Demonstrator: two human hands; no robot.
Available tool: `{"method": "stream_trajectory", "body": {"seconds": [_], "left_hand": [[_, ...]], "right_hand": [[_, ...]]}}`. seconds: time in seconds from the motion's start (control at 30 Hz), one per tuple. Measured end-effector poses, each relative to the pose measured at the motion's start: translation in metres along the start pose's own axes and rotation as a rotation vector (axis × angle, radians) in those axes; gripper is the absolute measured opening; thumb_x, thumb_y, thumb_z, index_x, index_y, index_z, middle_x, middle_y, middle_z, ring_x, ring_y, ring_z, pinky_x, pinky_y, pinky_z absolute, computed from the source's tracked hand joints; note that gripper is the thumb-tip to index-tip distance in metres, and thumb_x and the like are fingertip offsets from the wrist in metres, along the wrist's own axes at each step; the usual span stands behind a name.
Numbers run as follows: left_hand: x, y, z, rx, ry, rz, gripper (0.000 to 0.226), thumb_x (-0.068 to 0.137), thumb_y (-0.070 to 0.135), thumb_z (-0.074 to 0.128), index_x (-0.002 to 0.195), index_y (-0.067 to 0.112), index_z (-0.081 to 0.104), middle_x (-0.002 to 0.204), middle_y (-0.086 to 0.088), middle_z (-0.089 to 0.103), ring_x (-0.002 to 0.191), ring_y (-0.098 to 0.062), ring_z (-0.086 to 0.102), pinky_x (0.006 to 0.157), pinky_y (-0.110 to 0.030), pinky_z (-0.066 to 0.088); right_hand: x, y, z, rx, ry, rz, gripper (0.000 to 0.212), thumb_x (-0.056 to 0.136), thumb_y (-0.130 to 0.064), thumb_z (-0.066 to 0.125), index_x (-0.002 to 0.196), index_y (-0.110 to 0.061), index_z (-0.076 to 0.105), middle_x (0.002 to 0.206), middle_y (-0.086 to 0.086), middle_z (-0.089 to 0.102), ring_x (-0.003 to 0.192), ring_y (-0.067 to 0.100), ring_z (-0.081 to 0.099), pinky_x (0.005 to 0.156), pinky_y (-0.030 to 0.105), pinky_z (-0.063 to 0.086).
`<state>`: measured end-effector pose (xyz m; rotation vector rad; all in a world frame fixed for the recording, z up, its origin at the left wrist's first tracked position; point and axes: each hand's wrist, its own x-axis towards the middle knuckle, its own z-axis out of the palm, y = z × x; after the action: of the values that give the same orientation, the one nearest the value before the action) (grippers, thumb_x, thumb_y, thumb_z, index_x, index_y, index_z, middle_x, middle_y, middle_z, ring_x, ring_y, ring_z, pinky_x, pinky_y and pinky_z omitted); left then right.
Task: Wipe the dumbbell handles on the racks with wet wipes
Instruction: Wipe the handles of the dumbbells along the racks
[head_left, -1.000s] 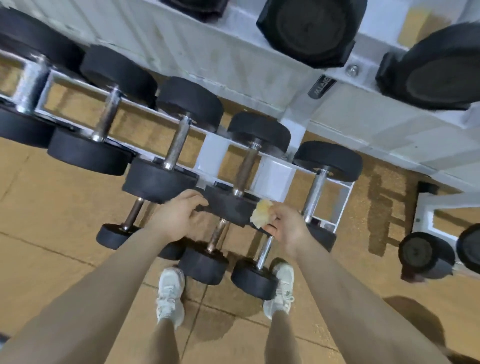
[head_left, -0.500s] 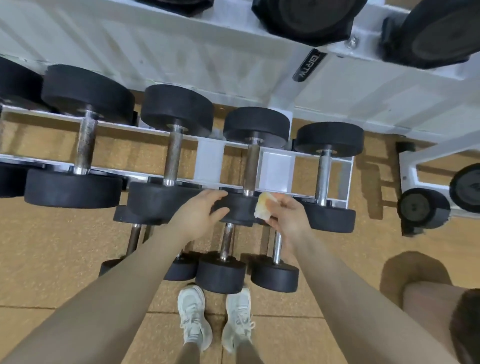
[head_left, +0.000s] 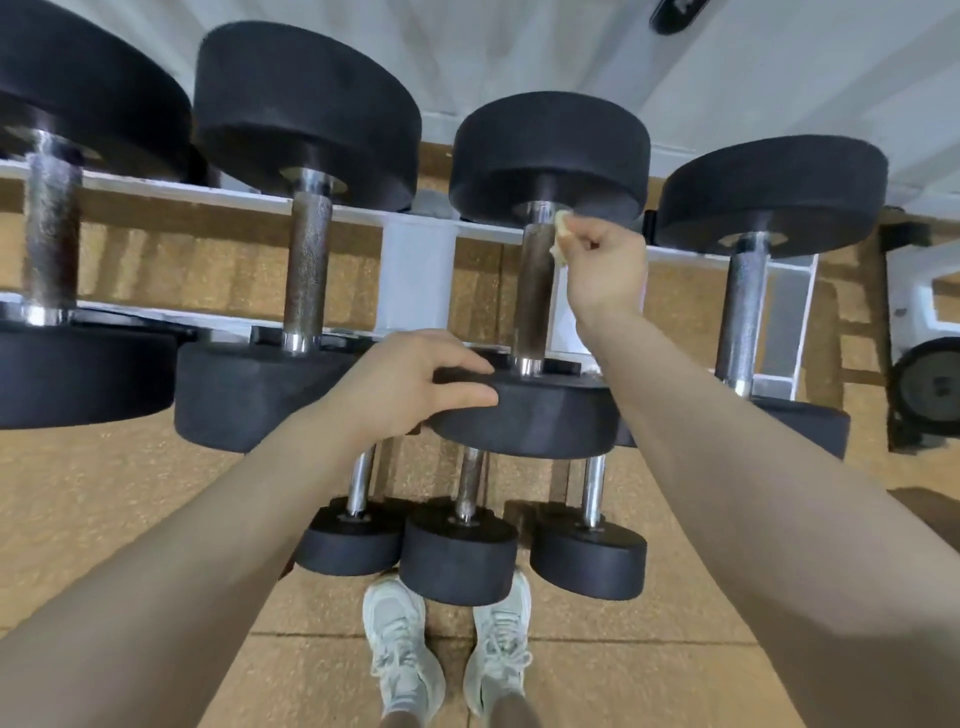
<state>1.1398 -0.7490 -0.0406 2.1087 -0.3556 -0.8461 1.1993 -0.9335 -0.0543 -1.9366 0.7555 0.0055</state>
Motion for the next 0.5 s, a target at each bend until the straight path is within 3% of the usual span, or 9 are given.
{"method": "stream_trajectory", "body": {"seconds": [0.07, 0.13, 0.23, 0.33, 0.43, 0.5], "left_hand": [[0.0, 0.0, 0.0, -0.013, -0.008, -0.017, 0.038, 0.076, 0.038, 0.065, 0.111, 0.024, 0.066, 0.108, 0.01, 0.059, 0.104, -0.01, 0.055, 0.093, -0.031, 0.045], [0.0, 0.001, -0.001, -0.009, -0.011, -0.012, 0.036, 0.077, 0.035, 0.067, 0.111, 0.022, 0.066, 0.106, 0.011, 0.058, 0.105, -0.01, 0.054, 0.098, -0.031, 0.041], [-0.001, 0.004, -0.002, -0.019, -0.02, -0.042, 0.033, 0.079, 0.033, 0.066, 0.111, 0.023, 0.066, 0.106, 0.012, 0.057, 0.106, -0.009, 0.052, 0.099, -0.027, 0.037], [-0.001, 0.005, -0.004, -0.054, -0.053, -0.09, 0.03, 0.079, 0.034, 0.067, 0.109, 0.028, 0.065, 0.109, 0.014, 0.056, 0.106, -0.006, 0.051, 0.1, -0.026, 0.037], [0.0, 0.005, -0.007, -0.088, -0.064, -0.117, 0.027, 0.077, 0.036, 0.069, 0.104, 0.033, 0.066, 0.109, 0.017, 0.057, 0.106, -0.004, 0.051, 0.099, -0.026, 0.037], [0.001, 0.003, -0.007, -0.094, -0.07, -0.123, 0.025, 0.078, 0.036, 0.069, 0.102, 0.035, 0.065, 0.109, 0.019, 0.056, 0.106, -0.003, 0.051, 0.099, -0.025, 0.037]], "right_hand": [[-0.007, 0.011, 0.0, -0.01, -0.023, 0.024, 0.009, 0.087, -0.016, 0.063, 0.087, -0.017, 0.072, 0.092, 0.002, 0.068, 0.089, 0.015, 0.062, 0.089, 0.026, 0.049], [-0.018, 0.02, -0.006, -0.078, -0.061, 0.07, 0.023, 0.084, -0.016, 0.064, 0.062, -0.024, 0.062, 0.076, 0.001, 0.065, 0.075, 0.015, 0.06, 0.081, 0.029, 0.051], [-0.035, 0.022, -0.026, -0.238, -0.262, 0.191, 0.031, 0.081, -0.004, 0.064, 0.056, -0.02, 0.056, 0.07, 0.0, 0.06, 0.062, 0.011, 0.053, 0.064, 0.02, 0.046], [-0.035, 0.017, -0.037, -0.366, -0.439, 0.268, 0.031, 0.077, 0.004, 0.066, 0.056, -0.017, 0.059, 0.08, 0.001, 0.062, 0.075, 0.012, 0.059, 0.075, 0.018, 0.051], [-0.016, 0.004, -0.032, -0.189, -0.263, 0.279, 0.03, 0.083, 0.003, 0.06, 0.061, -0.017, 0.058, 0.08, 0.001, 0.062, 0.081, 0.018, 0.06, 0.084, 0.03, 0.052], [-0.001, -0.008, -0.023, 0.028, -0.133, 0.271, 0.027, 0.085, 0.0, 0.057, 0.066, -0.018, 0.057, 0.073, -0.001, 0.059, 0.076, 0.018, 0.06, 0.081, 0.028, 0.052]]}}
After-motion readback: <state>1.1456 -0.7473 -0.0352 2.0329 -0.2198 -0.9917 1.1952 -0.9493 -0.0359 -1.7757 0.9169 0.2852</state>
